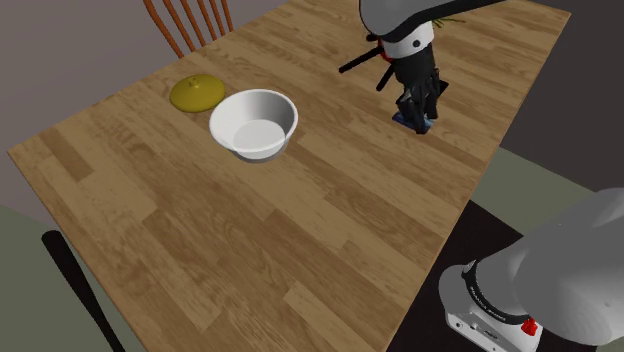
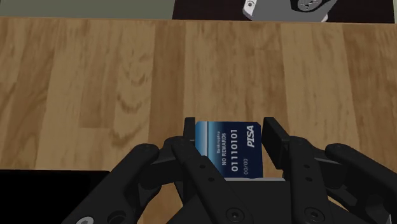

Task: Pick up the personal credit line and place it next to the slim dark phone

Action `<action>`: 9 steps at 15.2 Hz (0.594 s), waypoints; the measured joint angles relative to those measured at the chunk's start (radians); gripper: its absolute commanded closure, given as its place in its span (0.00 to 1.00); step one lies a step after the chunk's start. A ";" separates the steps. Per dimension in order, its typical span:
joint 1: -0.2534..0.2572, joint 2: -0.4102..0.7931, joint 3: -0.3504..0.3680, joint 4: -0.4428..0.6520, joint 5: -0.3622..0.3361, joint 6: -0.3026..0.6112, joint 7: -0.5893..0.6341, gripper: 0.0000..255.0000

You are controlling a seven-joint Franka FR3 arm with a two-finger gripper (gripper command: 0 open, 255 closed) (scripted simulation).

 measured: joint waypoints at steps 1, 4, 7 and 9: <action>-0.012 0.001 -0.013 0.002 -0.015 0.002 -0.021 1.00; -0.054 0.002 -0.061 0.002 -0.067 0.021 -0.090 1.00; -0.082 0.017 -0.093 0.014 -0.100 0.038 -0.139 1.00; -0.086 0.029 -0.099 -0.002 -0.104 0.066 -0.140 1.00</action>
